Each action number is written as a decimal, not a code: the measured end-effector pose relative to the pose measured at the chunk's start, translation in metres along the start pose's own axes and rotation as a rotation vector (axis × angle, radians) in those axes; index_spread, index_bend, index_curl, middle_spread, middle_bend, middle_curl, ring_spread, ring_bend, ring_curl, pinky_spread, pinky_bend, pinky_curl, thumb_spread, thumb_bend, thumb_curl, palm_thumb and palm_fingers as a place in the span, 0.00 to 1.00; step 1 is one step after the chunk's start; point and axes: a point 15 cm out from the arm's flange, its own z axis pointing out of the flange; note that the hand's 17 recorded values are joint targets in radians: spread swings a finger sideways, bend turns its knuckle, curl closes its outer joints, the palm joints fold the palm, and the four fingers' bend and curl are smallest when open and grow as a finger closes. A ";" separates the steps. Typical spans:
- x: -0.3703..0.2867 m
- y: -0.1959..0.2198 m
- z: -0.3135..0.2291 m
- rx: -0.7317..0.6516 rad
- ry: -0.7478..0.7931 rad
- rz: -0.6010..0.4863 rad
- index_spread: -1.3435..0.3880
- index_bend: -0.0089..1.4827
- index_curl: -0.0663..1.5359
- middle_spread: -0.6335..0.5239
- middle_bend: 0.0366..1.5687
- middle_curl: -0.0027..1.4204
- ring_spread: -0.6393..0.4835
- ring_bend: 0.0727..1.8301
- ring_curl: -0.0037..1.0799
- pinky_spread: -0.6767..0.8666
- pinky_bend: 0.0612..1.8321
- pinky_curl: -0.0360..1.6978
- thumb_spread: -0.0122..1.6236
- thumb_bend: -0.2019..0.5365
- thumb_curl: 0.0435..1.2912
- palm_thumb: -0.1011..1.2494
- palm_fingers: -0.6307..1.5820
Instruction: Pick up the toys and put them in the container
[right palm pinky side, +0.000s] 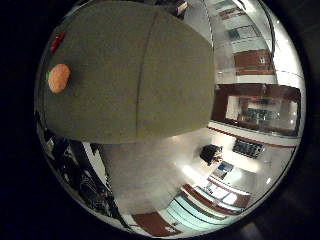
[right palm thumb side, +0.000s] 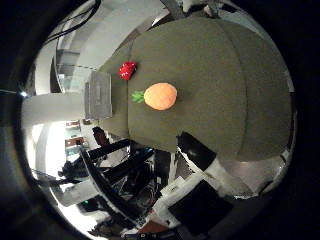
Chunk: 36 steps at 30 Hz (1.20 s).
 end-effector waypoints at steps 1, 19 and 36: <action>0.000 0.000 -0.001 0.002 0.001 0.000 0.56 0.13 0.26 0.58 0.10 0.21 0.71 0.07 0.22 0.64 0.14 0.13 0.68 0.24 0.24 0.58 0.32; 0.001 0.001 -0.015 0.004 0.016 -0.009 0.56 0.13 0.25 0.58 0.09 0.20 0.72 0.07 0.23 0.64 0.14 0.14 0.68 0.24 0.23 0.57 0.32; -0.033 -0.003 -0.025 -0.039 -0.027 -0.060 0.56 0.12 0.24 0.58 0.10 0.21 0.72 0.07 0.24 0.64 0.16 0.14 0.68 0.24 0.21 0.51 0.30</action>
